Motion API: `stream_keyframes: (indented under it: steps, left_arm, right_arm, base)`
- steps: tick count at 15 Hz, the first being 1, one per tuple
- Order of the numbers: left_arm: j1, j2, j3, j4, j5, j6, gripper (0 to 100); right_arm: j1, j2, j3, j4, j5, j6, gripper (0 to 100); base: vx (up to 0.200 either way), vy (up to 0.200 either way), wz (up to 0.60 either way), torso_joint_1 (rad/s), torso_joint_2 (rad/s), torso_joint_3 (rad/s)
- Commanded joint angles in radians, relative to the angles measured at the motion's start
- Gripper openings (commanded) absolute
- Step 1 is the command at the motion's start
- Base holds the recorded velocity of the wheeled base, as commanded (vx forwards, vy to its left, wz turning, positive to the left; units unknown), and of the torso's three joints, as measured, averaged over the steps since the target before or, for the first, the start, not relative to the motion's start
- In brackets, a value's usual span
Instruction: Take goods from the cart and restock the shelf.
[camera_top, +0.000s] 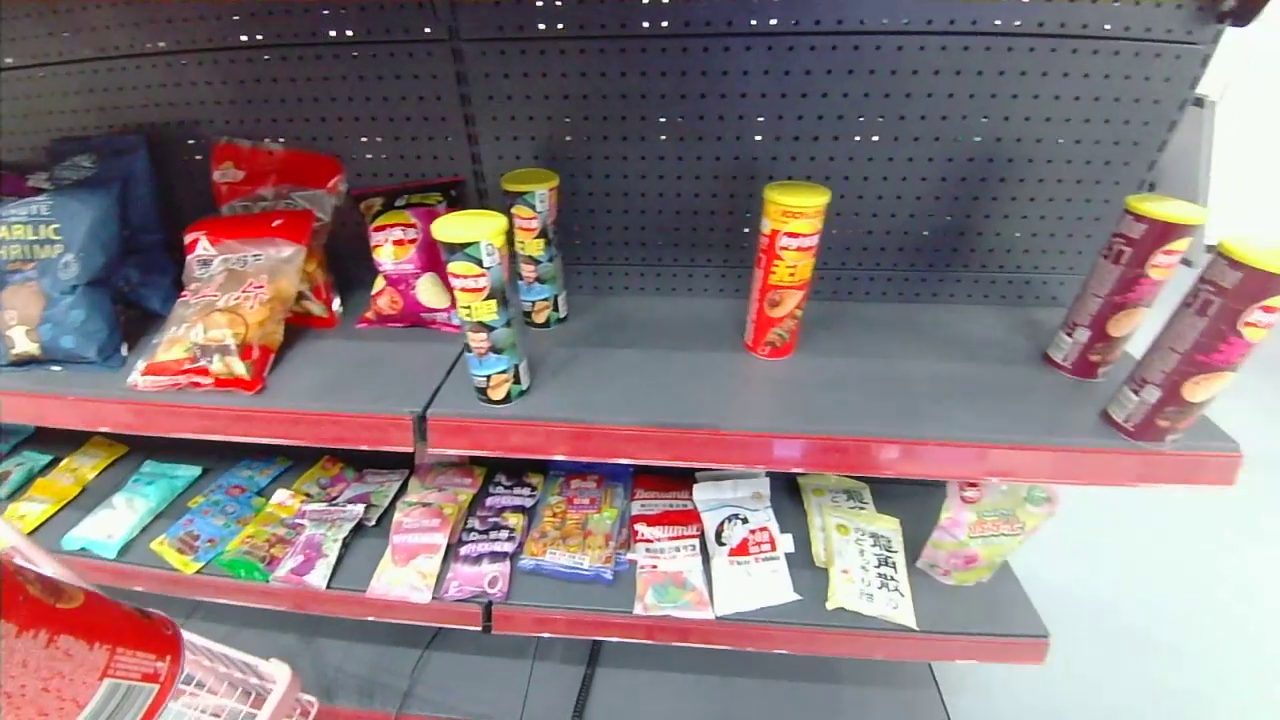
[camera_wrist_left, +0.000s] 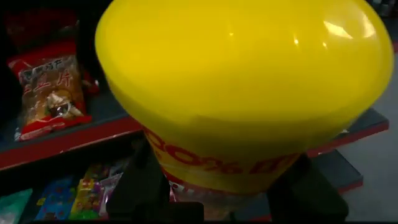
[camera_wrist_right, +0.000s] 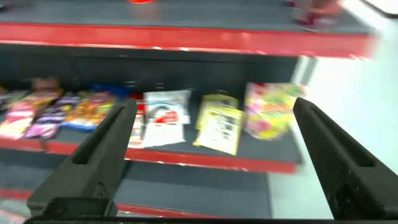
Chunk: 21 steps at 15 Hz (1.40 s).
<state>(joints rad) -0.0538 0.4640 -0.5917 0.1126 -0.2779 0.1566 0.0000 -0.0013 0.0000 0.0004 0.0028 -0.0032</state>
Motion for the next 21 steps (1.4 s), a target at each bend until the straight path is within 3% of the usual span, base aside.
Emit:
stream_keyframes:
  steps: [1,3,10,15,18,20,21]
  left_arm:
    - [0.0,0.002,0.001,-0.001,0.0,0.0,0]
    - [0.0,-0.001,0.01,-0.001,0.0,0.0,0]
    - [0.0,-0.012,0.029,-0.001,0.012,0.0,0]
    - [-0.001,-0.065,0.055,-0.001,0.012,0.003,0]
    - [0.0,-0.185,0.139,0.036,0.014,0.098,0]
    - [0.0,-0.212,0.147,0.068,0.085,0.112,0]
    - [0.0,-0.22,0.159,0.067,0.112,0.11,0]
  right_arm:
    - [0.0,0.001,0.0,0.0,0.0,0.0,100]
    - [0.0,0.001,0.0,0.0,0.0,-0.001,100]
    - [0.0,0.001,0.0,0.0,0.003,-0.001,100]
    - [0.0,0.001,0.0,0.0,0.003,-0.001,100]
    - [0.009,0.023,-0.02,-0.008,0.043,-0.054,100]
    - [0.008,0.294,-0.291,-0.002,0.143,-0.05,100]
    - [0.021,0.348,-0.342,-0.003,0.187,-0.078,100]
  base:
    - [0.0,0.0,0.0,0.0,0.0,0.0]
    - [0.0,0.0,0.0,0.0,0.0,0.0]
    - [0.2,0.0,0.0,0.003,0.0,0.002]
    - [0.0,0.0,0.0,0.0,0.0,0.0]
    - [0.0,0.0,0.0,0.0,0.0,0.0]
    - [0.0,0.0,0.0,0.0,0.0,0.0]
    - [0.0,0.0,0.0,0.0,0.0,0.0]
